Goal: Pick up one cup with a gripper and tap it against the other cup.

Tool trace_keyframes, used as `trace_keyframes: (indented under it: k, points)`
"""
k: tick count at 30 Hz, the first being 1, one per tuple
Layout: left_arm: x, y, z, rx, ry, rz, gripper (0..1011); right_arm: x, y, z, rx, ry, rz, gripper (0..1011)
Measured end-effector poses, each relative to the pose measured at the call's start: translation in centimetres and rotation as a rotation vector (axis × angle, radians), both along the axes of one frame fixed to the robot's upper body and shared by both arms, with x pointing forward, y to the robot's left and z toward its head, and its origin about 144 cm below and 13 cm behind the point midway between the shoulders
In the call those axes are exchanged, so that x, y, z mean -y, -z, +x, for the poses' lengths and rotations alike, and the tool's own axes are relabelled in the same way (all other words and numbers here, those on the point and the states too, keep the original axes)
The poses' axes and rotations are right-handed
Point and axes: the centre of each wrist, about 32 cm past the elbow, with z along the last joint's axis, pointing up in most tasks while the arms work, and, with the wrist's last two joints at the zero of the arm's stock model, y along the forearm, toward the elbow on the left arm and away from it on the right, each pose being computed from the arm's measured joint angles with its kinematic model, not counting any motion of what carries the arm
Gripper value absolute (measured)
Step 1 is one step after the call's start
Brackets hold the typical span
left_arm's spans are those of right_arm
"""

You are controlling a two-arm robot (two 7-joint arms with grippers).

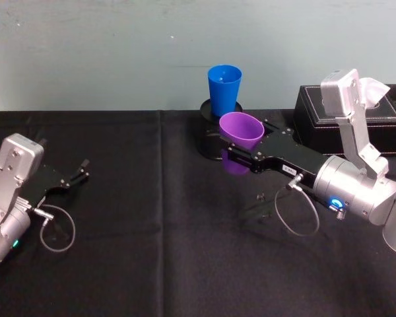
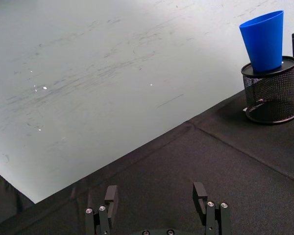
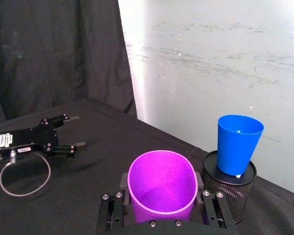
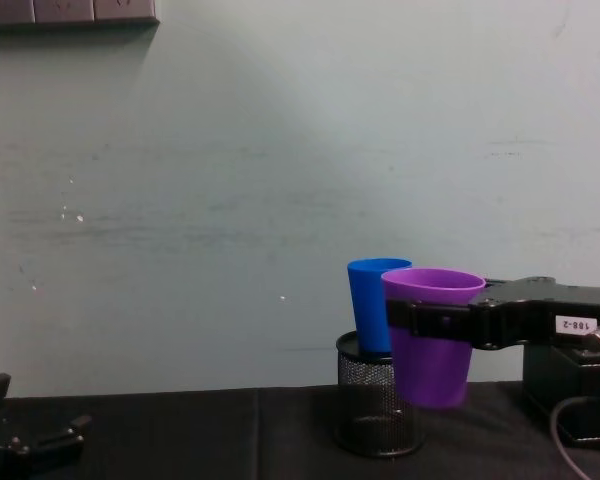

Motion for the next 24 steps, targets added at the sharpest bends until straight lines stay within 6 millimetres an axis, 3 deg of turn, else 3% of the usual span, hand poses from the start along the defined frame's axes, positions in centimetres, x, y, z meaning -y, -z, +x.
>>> trace_keyframes:
  k: [16, 24]
  points:
    - [0.0, 0.0, 0.0, 0.000, 0.000, 0.000, 1000, 0.0, 0.0, 0.1, 0.001, -0.001, -0.001, 720]
    - [0.0, 0.0, 0.0, 0.000, 0.000, 0.000, 1000, -0.8, 0.5, 1.5, 0.017, 0.031, -0.016, 720]
